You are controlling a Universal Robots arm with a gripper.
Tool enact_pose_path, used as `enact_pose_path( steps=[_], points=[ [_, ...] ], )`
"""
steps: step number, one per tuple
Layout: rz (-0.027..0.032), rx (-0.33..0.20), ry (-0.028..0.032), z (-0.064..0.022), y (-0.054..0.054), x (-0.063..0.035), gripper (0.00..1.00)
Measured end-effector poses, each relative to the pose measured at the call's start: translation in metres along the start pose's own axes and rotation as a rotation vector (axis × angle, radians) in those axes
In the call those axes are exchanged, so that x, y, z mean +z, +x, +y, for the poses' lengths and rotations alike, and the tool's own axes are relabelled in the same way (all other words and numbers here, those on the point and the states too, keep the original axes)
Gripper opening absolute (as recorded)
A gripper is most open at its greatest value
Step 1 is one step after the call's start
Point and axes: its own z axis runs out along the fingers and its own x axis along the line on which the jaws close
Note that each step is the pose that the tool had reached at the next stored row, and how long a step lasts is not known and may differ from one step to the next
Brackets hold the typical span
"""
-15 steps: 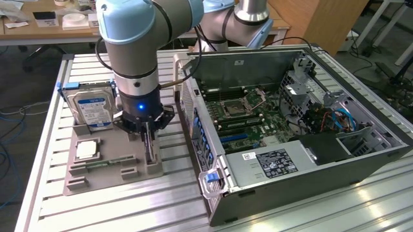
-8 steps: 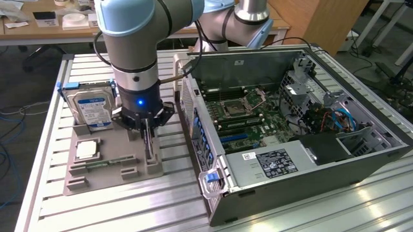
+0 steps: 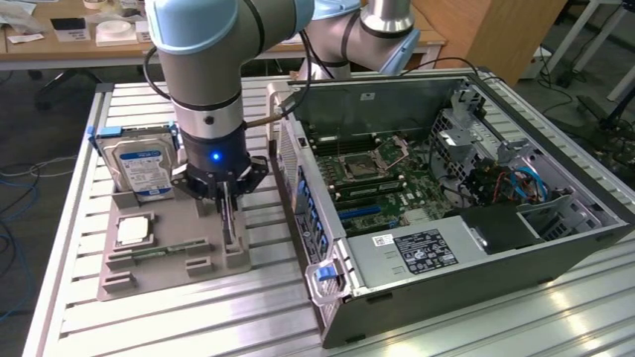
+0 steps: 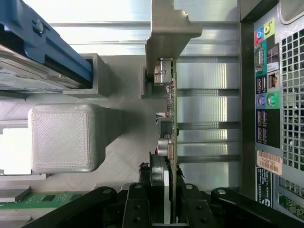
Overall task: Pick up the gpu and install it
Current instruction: 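Pick up the gpu and move the gpu toward the slot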
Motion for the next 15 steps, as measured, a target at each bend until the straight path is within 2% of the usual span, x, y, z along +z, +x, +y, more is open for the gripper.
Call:
enact_pose_path(
  steps=[3,8,15],
  points=[
    [0.0005,0.0,0.0004,0.0,0.0,-0.0013,0.28],
    [0.0001,0.0,0.0,0.0005,0.0,-0.0094,0.28],
    [0.0002,0.0,-0.0042,0.0009,0.0,-0.0168,0.28]
  ],
)
